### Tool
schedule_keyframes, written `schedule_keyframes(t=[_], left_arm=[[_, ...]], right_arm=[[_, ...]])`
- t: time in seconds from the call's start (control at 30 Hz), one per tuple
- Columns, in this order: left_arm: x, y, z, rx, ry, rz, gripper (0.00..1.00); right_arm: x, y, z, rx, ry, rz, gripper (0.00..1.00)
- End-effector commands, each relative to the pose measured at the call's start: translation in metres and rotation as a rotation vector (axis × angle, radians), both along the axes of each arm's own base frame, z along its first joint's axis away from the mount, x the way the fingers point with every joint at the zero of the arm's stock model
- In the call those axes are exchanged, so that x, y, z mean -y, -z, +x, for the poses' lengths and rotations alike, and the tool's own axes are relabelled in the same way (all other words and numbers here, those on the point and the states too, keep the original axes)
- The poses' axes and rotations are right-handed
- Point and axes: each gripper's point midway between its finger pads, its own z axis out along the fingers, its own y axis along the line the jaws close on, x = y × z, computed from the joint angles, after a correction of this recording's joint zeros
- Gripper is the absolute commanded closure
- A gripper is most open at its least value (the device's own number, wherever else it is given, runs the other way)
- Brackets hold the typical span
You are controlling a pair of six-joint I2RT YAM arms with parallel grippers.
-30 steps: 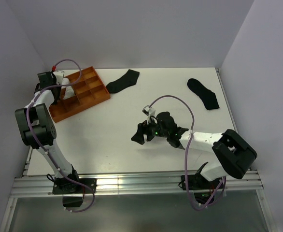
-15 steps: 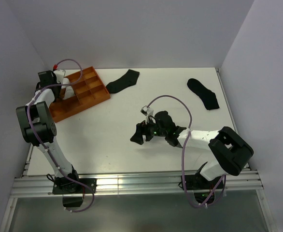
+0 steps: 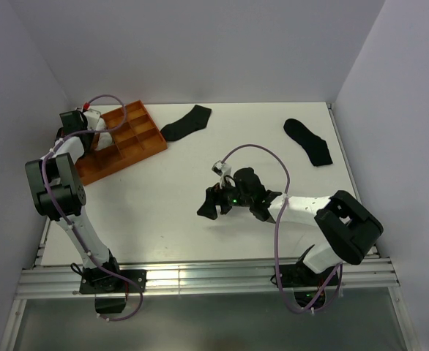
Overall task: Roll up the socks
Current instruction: Place the sock in the storage box.
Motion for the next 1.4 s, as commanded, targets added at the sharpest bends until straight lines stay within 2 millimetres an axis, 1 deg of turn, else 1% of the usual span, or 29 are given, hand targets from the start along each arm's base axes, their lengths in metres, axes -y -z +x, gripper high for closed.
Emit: schedule_keyframes(t=[0.0,0.03,0.1,0.13,0.17,0.23,0.27,0.33,0.4,0.5,0.53,0.63,0.73,0.93,1.1,1.2,1.37], left_arm=[[-0.009,0.010,-0.010,-0.062,-0.016,0.027,0.96],[-0.008,0.014,-0.012,-0.082,-0.016,0.016,0.94],[-0.010,0.017,-0.009,-0.095,-0.024,0.012,0.92],[-0.008,0.026,-0.012,-0.125,-0.018,-0.004,0.92],[-0.007,0.023,-0.008,-0.122,-0.010,-0.010,0.92],[-0.007,0.029,-0.006,-0.140,0.001,-0.016,0.91],[-0.006,0.028,-0.004,-0.146,0.009,-0.023,0.90],[-0.006,0.031,-0.002,-0.160,0.018,-0.023,0.88],[-0.006,0.031,-0.001,-0.166,0.030,-0.019,0.85],[-0.005,0.032,0.000,-0.173,0.039,-0.020,0.75],[-0.006,0.032,0.000,-0.173,0.038,-0.018,0.70],[-0.007,0.031,-0.001,-0.174,0.035,-0.018,0.66],[-0.005,0.027,0.001,-0.160,0.035,-0.019,0.63],[0.003,0.014,0.007,-0.126,0.058,-0.061,0.61],[0.010,0.008,0.008,-0.112,0.086,-0.086,0.60],[0.010,-0.001,0.010,-0.088,0.085,-0.088,0.59],[0.010,-0.015,0.016,-0.050,0.094,-0.109,0.49]], right_arm=[[-0.008,-0.019,0.012,0.058,-0.009,0.034,0.18],[-0.007,-0.019,0.011,0.057,-0.012,0.035,0.18],[-0.008,-0.019,0.011,0.056,-0.014,0.036,0.19],[-0.008,-0.020,0.011,0.059,-0.014,0.036,0.18],[-0.007,-0.019,0.011,0.056,-0.012,0.032,0.18],[-0.007,-0.019,0.012,0.061,-0.010,0.029,0.18],[-0.006,-0.019,0.012,0.061,-0.009,0.026,0.18],[-0.007,-0.019,0.012,0.062,-0.010,0.026,0.18],[-0.008,-0.018,0.012,0.057,-0.014,0.025,0.18],[-0.008,-0.017,0.013,0.056,-0.014,0.024,0.18],[-0.008,-0.017,0.012,0.056,-0.016,0.022,0.18],[-0.008,-0.016,0.013,0.053,-0.017,0.023,0.18],[-0.008,-0.016,0.013,0.054,-0.018,0.021,0.17],[-0.009,-0.015,0.012,0.048,-0.022,0.018,0.17],[-0.009,-0.017,0.012,0.047,-0.025,0.023,0.16],[-0.010,-0.016,0.011,0.044,-0.031,0.023,0.16],[-0.010,-0.017,0.011,0.048,-0.032,0.023,0.16]])
